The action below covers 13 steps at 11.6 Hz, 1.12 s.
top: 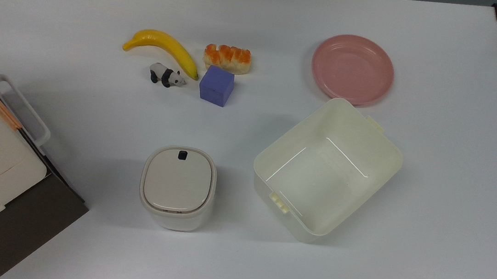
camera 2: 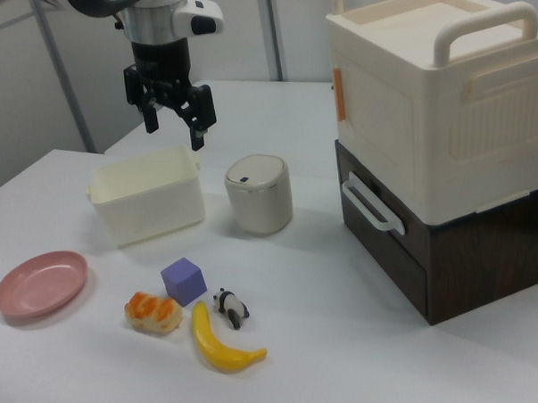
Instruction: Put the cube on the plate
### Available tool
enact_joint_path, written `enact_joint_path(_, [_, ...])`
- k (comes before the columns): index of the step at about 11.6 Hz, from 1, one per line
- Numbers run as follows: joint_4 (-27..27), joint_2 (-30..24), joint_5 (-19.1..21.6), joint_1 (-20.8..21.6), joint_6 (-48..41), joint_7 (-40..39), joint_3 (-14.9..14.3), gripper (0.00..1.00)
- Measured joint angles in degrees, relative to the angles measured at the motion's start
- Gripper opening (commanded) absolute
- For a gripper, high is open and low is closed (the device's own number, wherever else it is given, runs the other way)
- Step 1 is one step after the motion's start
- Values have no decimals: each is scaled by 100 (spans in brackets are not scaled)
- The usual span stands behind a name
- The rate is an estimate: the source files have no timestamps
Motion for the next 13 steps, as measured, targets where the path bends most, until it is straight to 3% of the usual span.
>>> enact_joint_path(4, [-46,53,-69,8,188,0,132,100])
enact_joint_path(13, [-92,114,-681,15,278,0,440,100])
